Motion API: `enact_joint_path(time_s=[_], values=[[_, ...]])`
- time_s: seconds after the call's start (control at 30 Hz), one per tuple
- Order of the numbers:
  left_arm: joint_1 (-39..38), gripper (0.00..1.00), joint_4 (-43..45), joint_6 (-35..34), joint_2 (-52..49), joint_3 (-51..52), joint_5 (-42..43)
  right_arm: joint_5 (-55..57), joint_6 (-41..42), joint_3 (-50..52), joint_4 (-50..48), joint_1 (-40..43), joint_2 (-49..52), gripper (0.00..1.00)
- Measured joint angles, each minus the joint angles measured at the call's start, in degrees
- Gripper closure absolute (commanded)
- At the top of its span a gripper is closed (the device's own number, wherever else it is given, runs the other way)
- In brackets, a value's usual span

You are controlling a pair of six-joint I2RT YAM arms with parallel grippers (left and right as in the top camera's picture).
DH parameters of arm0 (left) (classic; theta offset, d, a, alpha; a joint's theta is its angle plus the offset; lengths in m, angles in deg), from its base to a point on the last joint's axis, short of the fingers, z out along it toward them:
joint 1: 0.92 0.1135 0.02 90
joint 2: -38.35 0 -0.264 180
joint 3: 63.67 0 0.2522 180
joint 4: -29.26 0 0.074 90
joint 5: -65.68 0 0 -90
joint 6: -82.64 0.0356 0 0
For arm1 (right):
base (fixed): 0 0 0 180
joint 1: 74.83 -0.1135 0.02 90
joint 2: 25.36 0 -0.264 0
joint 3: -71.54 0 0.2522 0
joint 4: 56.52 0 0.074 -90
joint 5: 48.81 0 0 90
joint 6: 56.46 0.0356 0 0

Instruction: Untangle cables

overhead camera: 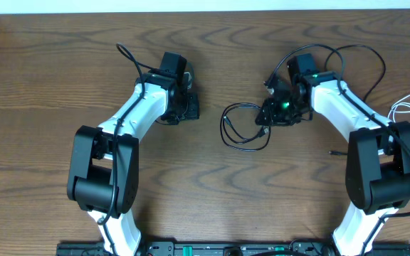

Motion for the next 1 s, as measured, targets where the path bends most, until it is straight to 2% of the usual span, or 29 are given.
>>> enact_joint_path(time_s=[0.23, 0.67, 0.77, 0.9, 1.0], values=[[0.00, 0.54, 0.02, 0.02, 0.00, 0.02, 0.15, 16.48, 5.53, 3.72, -3.19, -3.63, 0.00, 0.67], [0.00, 0.54, 0.02, 0.02, 0.00, 0.00, 0.15, 29.31, 8.04, 7.13, -7.54, -4.83, -1.88, 0.80], [0.00, 0.54, 0.04, 0.02, 0.00, 0.00, 0.15, 31.58, 8.20, 7.52, -7.93, -4.90, -2.05, 0.76], [0.00, 0.54, 0.02, 0.02, 0.00, 0.00, 0.15, 35.39, 8.81, 7.74, -8.31, -5.03, -2.16, 0.57], [0.00, 0.54, 0.00, 0.02, 0.00, 0.02, 0.15, 36.28, 8.74, 7.98, -9.40, -5.03, -2.27, 0.58]])
